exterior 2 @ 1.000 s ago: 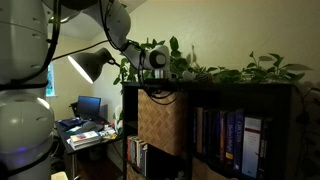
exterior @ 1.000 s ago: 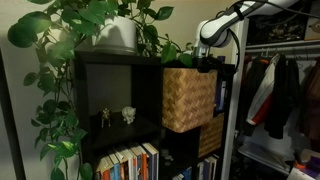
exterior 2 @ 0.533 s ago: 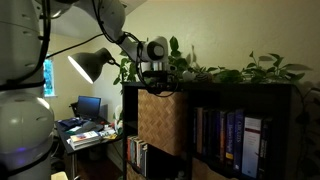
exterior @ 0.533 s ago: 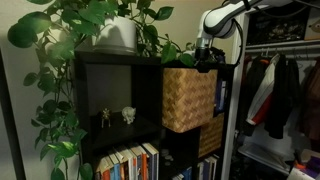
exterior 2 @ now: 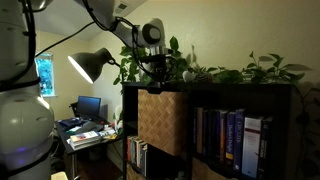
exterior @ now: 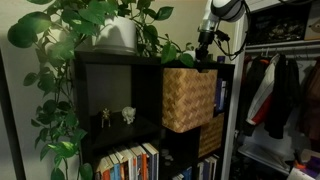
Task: Partially pull out the basket from the shelf, remove socks from it then put them on top of the shelf, and then push the basket back into the shelf
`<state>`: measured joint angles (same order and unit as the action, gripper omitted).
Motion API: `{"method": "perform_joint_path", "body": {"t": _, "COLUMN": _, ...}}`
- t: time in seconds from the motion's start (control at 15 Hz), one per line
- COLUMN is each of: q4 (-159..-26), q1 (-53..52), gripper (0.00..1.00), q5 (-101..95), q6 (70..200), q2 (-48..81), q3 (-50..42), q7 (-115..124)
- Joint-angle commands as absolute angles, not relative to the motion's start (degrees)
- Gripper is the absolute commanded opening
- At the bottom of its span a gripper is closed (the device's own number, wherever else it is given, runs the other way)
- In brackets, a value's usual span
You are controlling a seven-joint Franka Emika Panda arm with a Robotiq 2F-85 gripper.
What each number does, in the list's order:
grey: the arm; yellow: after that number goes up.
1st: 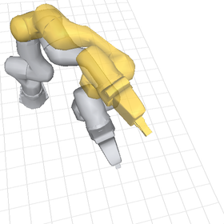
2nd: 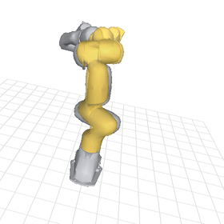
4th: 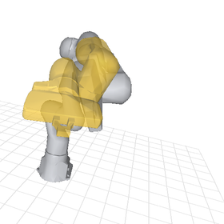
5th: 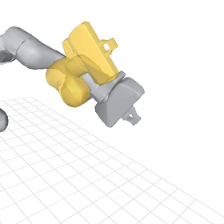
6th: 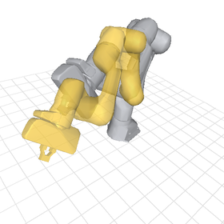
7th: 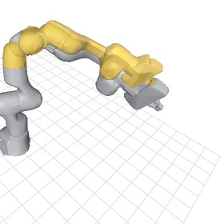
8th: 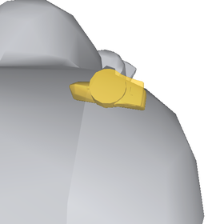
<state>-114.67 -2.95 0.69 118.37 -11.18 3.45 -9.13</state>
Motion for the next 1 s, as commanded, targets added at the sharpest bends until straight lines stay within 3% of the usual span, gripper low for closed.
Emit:
{"method": "perform_joint_path", "body": {"t": 0.0, "q4": -114.2, "q1": -2.9, "gripper": 0.03, "q5": -1.3, "q6": 116.8, "q2": -12.7, "q3": 3.0, "q7": -9.4}}
{"method": "perform_joint_path", "body": {"t": 0.93, "q4": -117.0, "q1": -2.0, "gripper": 0.03, "q5": -4.6, "q6": 115.2, "q2": -17.0, "q3": 2.5, "q7": -7.5}}
